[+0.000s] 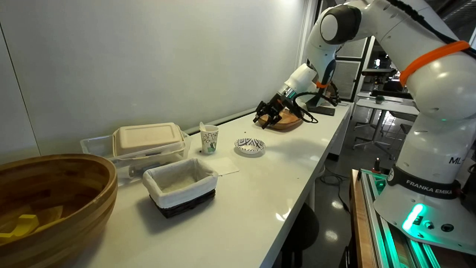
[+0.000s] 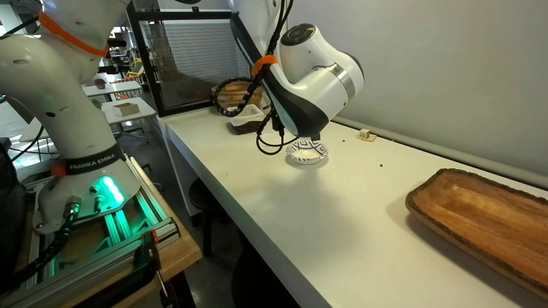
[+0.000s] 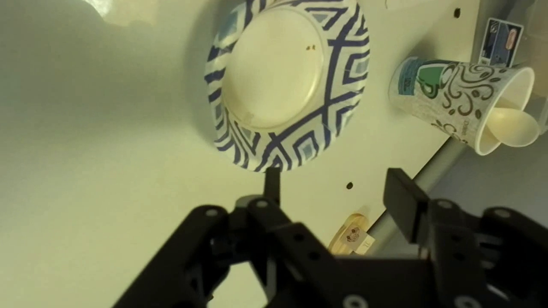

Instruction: Pour the beans from the bowl into the cup

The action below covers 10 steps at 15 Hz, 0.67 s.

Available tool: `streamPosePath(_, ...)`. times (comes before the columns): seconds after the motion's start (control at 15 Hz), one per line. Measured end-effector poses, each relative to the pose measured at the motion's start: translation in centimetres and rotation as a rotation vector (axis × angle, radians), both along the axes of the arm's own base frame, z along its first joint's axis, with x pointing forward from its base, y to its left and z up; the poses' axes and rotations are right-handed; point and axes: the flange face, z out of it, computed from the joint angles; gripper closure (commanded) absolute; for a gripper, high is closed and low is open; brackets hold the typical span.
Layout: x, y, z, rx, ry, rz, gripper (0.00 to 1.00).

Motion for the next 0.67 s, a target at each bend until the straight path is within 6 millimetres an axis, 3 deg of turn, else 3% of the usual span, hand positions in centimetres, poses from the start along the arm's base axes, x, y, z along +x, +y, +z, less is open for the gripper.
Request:
streamPosePath(0.2, 0.2, 1.6, 2.7, -0.017, 0.000, 0.112, 0.00)
streamPosePath(0.6, -2.0, 5.6, 13.6, -0.207, 0.071, 0.353, 0.00)
streamPosePath(0.67, -2.0, 5.7, 14.2, -0.210, 0.058, 0.354, 0.00)
